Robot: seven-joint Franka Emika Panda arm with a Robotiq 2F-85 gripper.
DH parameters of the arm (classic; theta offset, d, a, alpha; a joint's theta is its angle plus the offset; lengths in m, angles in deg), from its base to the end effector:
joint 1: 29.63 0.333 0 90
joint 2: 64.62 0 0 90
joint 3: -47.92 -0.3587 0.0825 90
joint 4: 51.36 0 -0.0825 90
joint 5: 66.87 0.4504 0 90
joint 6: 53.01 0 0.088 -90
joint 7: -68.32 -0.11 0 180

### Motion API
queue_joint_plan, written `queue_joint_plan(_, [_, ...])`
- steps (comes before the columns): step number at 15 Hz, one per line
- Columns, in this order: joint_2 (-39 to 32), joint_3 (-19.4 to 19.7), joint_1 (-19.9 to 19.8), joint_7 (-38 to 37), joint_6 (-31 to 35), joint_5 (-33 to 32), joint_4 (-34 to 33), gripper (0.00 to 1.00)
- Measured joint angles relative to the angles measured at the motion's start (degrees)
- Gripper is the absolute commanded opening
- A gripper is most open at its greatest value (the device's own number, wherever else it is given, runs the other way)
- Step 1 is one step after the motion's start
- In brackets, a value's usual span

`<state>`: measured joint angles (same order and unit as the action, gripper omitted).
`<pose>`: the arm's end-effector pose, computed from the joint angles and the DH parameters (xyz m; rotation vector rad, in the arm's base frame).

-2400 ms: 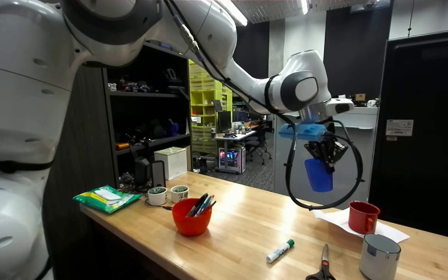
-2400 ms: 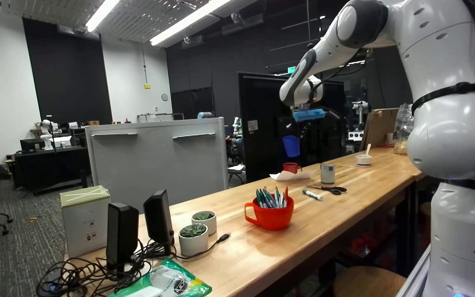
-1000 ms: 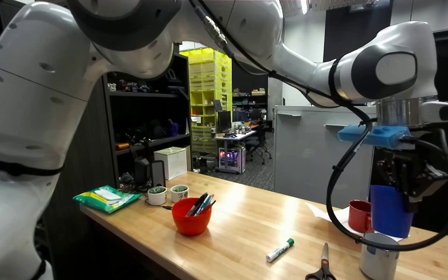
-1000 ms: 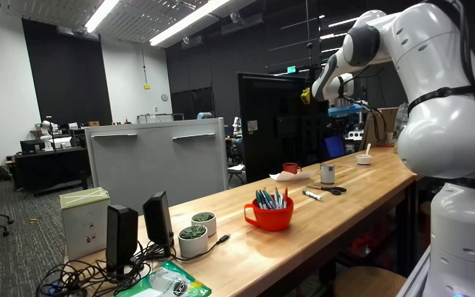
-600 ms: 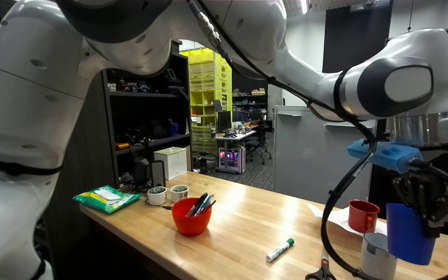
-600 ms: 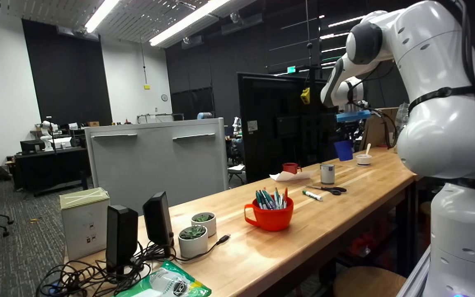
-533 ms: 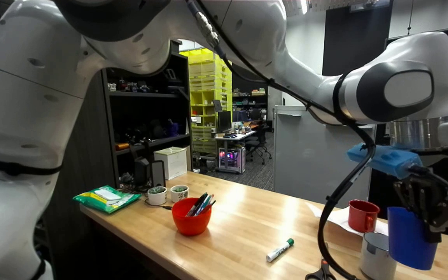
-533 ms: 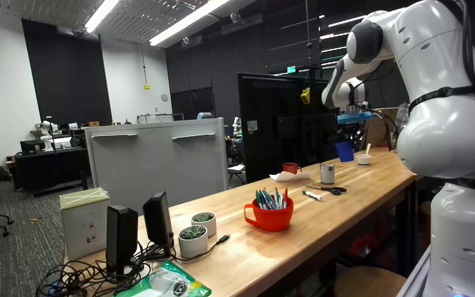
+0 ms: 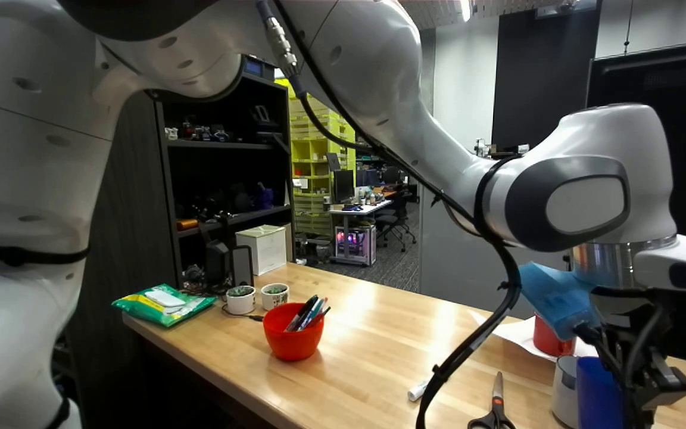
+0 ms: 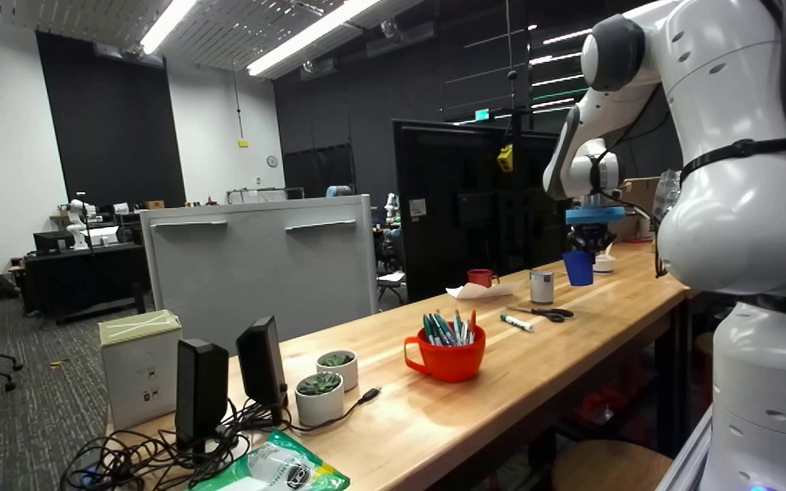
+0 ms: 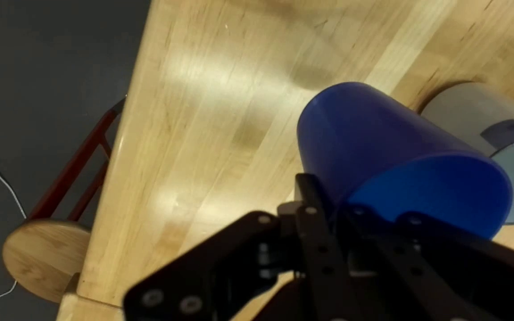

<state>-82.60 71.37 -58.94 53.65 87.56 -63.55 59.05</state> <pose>0.4378 -0.5490 0.3617 2.4677 -1.6604 0.3005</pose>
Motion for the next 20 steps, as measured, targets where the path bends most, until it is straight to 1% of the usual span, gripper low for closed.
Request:
queue_joint_plan(3, [0.65, 0.02, 0.07, -0.69, 3.22, 1.81, 4.05, 0.01])
queue_joint_plan(7, [0.90, 0.03, 0.32, -1.00, 6.21, 3.87, 7.68, 0.01])
queue_joint_plan(14, [0.89, -0.09, 1.18, -0.83, 11.24, 7.55, 11.19, 0.01])
queue_joint_plan(18, [0.81, -0.91, 1.28, 0.07, 12.81, 10.20, 11.99, 0.01])
queue_joint_plan(19, [0.75, -1.13, 1.28, 0.48, 13.04, 10.86, 12.02, 0.31])
queue_joint_plan(20, [0.69, -1.32, 1.28, 0.84, 13.24, 11.52, 12.03, 0.31])
